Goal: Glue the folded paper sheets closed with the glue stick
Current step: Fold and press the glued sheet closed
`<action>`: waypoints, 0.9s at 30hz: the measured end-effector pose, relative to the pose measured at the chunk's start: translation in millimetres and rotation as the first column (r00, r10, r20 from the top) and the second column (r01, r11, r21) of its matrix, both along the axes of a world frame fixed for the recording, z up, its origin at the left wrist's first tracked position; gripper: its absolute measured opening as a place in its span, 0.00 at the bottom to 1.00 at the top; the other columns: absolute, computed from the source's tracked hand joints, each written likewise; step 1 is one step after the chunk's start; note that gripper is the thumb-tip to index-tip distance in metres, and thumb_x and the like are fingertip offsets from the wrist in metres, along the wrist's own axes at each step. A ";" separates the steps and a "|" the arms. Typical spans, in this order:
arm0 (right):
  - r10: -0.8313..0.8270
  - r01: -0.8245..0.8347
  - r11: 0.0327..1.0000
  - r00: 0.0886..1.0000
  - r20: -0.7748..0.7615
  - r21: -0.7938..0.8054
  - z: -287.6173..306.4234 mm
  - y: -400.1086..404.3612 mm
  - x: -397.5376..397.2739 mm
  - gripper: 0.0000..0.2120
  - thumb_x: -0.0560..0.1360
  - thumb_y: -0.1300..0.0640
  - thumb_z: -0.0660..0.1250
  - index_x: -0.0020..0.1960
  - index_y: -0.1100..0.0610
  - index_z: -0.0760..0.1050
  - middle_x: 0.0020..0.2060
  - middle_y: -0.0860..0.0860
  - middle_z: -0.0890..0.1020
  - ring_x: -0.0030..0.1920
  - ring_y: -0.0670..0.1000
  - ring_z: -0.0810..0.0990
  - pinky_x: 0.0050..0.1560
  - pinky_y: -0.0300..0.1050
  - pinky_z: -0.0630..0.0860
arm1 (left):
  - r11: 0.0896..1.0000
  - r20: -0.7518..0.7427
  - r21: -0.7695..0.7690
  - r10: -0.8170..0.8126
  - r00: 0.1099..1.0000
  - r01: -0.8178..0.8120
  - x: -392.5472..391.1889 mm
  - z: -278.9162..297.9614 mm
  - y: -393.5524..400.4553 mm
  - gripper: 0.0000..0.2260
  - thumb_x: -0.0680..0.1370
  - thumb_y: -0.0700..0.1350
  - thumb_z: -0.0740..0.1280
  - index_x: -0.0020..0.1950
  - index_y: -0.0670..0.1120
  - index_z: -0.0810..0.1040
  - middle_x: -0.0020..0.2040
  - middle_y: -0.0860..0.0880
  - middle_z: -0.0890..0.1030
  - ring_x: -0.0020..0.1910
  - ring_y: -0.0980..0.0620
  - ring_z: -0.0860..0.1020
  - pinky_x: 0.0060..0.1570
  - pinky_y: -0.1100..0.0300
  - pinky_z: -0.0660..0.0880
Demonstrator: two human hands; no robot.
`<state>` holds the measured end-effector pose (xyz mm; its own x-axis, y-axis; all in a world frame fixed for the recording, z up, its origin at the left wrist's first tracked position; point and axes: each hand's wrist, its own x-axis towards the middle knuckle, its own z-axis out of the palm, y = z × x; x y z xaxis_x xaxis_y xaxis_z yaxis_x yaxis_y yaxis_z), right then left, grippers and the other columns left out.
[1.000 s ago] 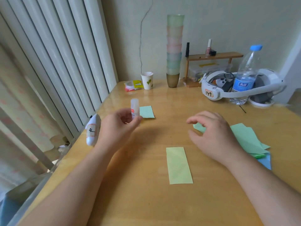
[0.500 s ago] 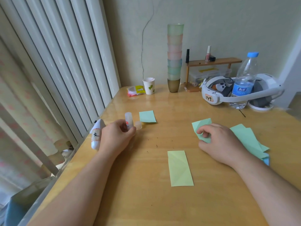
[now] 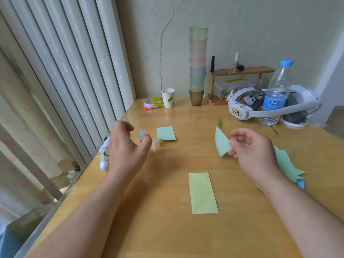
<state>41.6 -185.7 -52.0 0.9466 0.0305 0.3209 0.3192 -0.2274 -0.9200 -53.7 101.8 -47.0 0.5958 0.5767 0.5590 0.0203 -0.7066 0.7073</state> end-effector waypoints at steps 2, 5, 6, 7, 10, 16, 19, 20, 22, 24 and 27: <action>0.064 -0.058 0.983 0.997 -0.029 0.172 3.9 9.5 -7.9 0.14 0.80 0.68 0.69 0.51 0.49 0.80 0.45 0.55 0.84 0.32 0.46 0.82 0.33 0.36 0.77 | 0.987 0.125 0.126 -0.119 0.985 0.104 -5.9 7.0 -15.2 0.11 0.76 0.48 0.71 0.52 0.51 0.68 0.42 0.58 0.70 0.39 0.53 0.71 0.40 0.60 0.67; 0.159 -0.151 0.959 0.987 -0.014 0.241 6.7 22.9 -22.7 0.12 0.79 0.69 0.69 0.52 0.51 0.81 0.42 0.54 0.84 0.33 0.47 0.83 0.34 0.38 0.77 | 0.872 -0.040 0.160 -0.463 0.886 0.463 -6.0 2.7 -46.1 0.08 0.77 0.50 0.71 0.53 0.55 0.75 0.39 0.56 0.73 0.39 0.55 0.74 0.39 0.64 0.69; 0.183 -0.180 0.958 0.983 0.009 0.222 5.8 26.3 -27.4 0.13 0.79 0.68 0.70 0.51 0.50 0.82 0.41 0.53 0.84 0.33 0.47 0.83 0.35 0.38 0.78 | 0.819 -0.082 0.061 -0.566 0.820 0.571 -4.2 -0.4 -57.7 0.08 0.77 0.52 0.71 0.54 0.55 0.76 0.42 0.56 0.77 0.42 0.55 0.76 0.42 0.63 0.72; 0.202 -0.206 0.962 0.979 0.041 0.180 4.7 29.1 -31.5 0.13 0.78 0.68 0.72 0.50 0.50 0.82 0.39 0.50 0.84 0.34 0.47 0.83 0.37 0.39 0.78 | 0.757 -0.075 -0.076 -0.654 0.753 0.649 -2.3 -2.5 -67.5 0.10 0.77 0.54 0.72 0.56 0.54 0.77 0.46 0.56 0.79 0.46 0.55 0.79 0.46 0.59 0.76; 0.259 -0.263 0.965 0.949 0.178 -0.002 -0.7 34.0 -39.9 0.14 0.76 0.64 0.76 0.48 0.45 0.83 0.39 0.47 0.85 0.38 0.49 0.82 0.43 0.44 0.80 | 0.515 0.133 -0.478 -0.758 0.638 0.712 5.5 -4.6 -79.6 0.17 0.76 0.56 0.73 0.57 0.47 0.75 0.53 0.50 0.79 0.54 0.50 0.79 0.59 0.46 0.78; 0.342 -0.286 0.932 0.897 0.281 -0.222 -1.7 39.9 -46.6 0.12 0.73 0.55 0.78 0.49 0.38 0.82 0.45 0.41 0.81 0.51 0.46 0.83 0.53 0.33 0.75 | 0.177 0.312 -0.732 -0.771 0.555 0.658 5.3 2.0 -77.6 0.17 0.82 0.46 0.70 0.66 0.39 0.73 0.56 0.40 0.82 0.56 0.44 0.82 0.55 0.52 0.81; 0.389 -0.373 0.921 0.892 0.231 -0.113 -1.2 39.3 -45.1 0.08 0.78 0.56 0.74 0.51 0.42 0.83 0.48 0.42 0.85 0.53 0.48 0.84 0.55 0.40 0.80 | 0.242 0.268 -0.725 -0.763 0.588 0.645 6.0 4.1 -74.6 0.14 0.85 0.39 0.64 0.70 0.36 0.73 0.65 0.38 0.82 0.65 0.38 0.81 0.63 0.42 0.78; 0.395 -0.385 0.919 0.889 0.231 -0.087 -1.1 38.6 -44.7 0.09 0.78 0.58 0.73 0.52 0.43 0.83 0.49 0.42 0.86 0.53 0.48 0.85 0.54 0.43 0.81 | 0.270 0.257 -0.721 -0.751 0.608 0.638 6.9 4.6 -73.5 0.14 0.85 0.37 0.64 0.70 0.36 0.73 0.65 0.37 0.82 0.65 0.37 0.81 0.64 0.41 0.78; 0.351 -0.337 0.936 0.886 0.304 -0.097 -1.0 38.2 -43.0 0.11 0.77 0.60 0.72 0.51 0.44 0.82 0.48 0.42 0.85 0.52 0.50 0.84 0.52 0.45 0.81 | 0.301 0.246 -0.729 -0.723 0.645 0.615 6.4 6.6 -72.8 0.12 0.85 0.37 0.63 0.68 0.39 0.76 0.62 0.39 0.84 0.61 0.41 0.84 0.60 0.46 0.81; 0.292 -0.263 0.956 0.885 0.364 -0.127 -1.9 37.0 -40.6 0.11 0.75 0.59 0.73 0.51 0.43 0.83 0.49 0.43 0.80 0.50 0.52 0.80 0.47 0.43 0.78 | 0.307 0.240 -0.735 -0.716 0.655 0.605 5.6 6.9 -72.6 0.10 0.85 0.38 0.64 0.65 0.41 0.77 0.58 0.42 0.86 0.53 0.47 0.85 0.53 0.54 0.82; 0.298 -0.270 0.954 0.911 0.286 -0.133 -3.9 33.9 -39.2 0.14 0.75 0.58 0.74 0.55 0.40 0.83 0.53 0.43 0.76 0.50 0.50 0.78 0.45 0.40 0.76 | 0.276 0.260 -0.736 -0.727 0.635 0.618 5.2 6.7 -72.0 0.11 0.84 0.38 0.65 0.67 0.41 0.76 0.54 0.43 0.87 0.49 0.48 0.86 0.48 0.58 0.82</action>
<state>2.4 -151.8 -55.9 0.7536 0.3252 0.5712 0.6395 -0.1617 -0.7516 -48.5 29.8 -40.3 0.9938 0.0776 0.0799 -0.0961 0.2346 0.9673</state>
